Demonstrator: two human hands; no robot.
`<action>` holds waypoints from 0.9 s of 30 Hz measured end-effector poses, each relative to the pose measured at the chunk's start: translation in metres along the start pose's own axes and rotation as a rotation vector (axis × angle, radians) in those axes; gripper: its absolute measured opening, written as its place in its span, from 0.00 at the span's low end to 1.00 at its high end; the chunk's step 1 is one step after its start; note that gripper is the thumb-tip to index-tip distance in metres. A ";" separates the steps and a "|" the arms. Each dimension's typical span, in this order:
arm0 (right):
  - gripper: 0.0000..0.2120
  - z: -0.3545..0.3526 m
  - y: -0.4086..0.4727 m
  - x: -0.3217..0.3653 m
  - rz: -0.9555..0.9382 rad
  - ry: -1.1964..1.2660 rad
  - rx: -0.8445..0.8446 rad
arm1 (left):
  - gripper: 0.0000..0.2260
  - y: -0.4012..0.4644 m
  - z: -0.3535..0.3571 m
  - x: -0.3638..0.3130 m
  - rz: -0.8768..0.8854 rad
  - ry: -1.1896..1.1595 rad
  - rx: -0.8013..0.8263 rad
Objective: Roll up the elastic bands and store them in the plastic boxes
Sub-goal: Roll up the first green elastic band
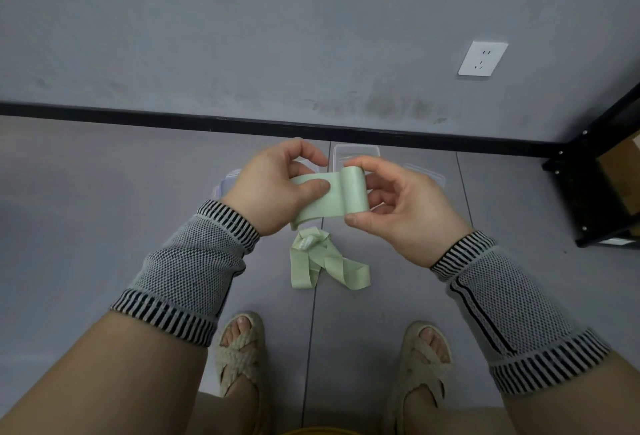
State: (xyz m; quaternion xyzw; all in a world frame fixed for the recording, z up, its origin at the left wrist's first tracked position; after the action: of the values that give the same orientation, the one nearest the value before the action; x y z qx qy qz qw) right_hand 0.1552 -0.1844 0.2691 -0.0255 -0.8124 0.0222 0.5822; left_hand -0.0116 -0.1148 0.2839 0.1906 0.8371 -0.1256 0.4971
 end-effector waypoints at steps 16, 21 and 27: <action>0.33 0.011 0.004 -0.009 -0.027 -0.158 -0.062 | 0.06 0.003 0.014 0.000 -0.027 -0.073 -0.041; 0.21 0.006 0.003 -0.006 0.084 0.112 -0.088 | 0.06 0.002 0.009 0.000 -0.031 -0.094 -0.038; 0.18 0.009 0.004 -0.005 0.088 0.061 -0.084 | 0.07 0.001 0.011 0.000 -0.018 -0.100 -0.022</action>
State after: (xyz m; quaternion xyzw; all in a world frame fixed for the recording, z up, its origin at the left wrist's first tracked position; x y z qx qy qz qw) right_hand 0.1479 -0.1806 0.2615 -0.0863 -0.7924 0.0130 0.6037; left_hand -0.0018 -0.1182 0.2788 0.1710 0.8141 -0.1304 0.5394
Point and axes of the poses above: each hand's wrist, its own y-axis towards the middle knuckle, its own z-axis out of the palm, x = y × z, the point moved 1 cm from there along y, towards the middle knuckle, and after that the axes turned 4 degrees about z, right-handed, at the moved point
